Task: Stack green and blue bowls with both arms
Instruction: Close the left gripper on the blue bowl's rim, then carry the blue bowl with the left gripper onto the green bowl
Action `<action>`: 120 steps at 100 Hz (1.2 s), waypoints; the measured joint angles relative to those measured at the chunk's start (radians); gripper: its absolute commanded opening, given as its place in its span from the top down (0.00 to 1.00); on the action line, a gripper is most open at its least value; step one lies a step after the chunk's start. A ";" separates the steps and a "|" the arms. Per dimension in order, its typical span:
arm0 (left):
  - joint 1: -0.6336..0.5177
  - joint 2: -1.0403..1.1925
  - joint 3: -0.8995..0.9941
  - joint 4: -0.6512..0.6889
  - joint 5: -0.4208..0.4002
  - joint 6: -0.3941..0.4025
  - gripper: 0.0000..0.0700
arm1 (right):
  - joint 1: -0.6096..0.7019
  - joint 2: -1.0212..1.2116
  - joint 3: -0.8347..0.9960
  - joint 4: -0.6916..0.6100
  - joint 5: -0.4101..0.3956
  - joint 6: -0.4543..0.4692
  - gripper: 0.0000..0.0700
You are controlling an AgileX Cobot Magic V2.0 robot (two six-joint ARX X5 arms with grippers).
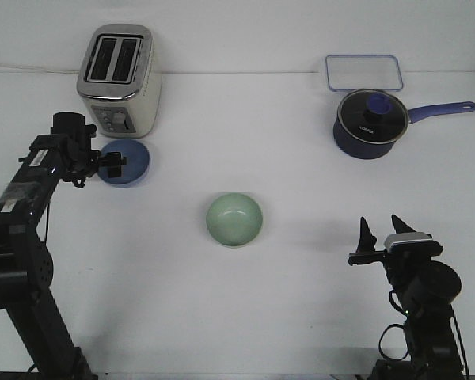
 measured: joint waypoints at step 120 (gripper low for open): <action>-0.014 -0.267 0.017 -0.137 0.315 -0.019 0.99 | 0.000 0.000 0.000 0.000 0.000 0.000 0.35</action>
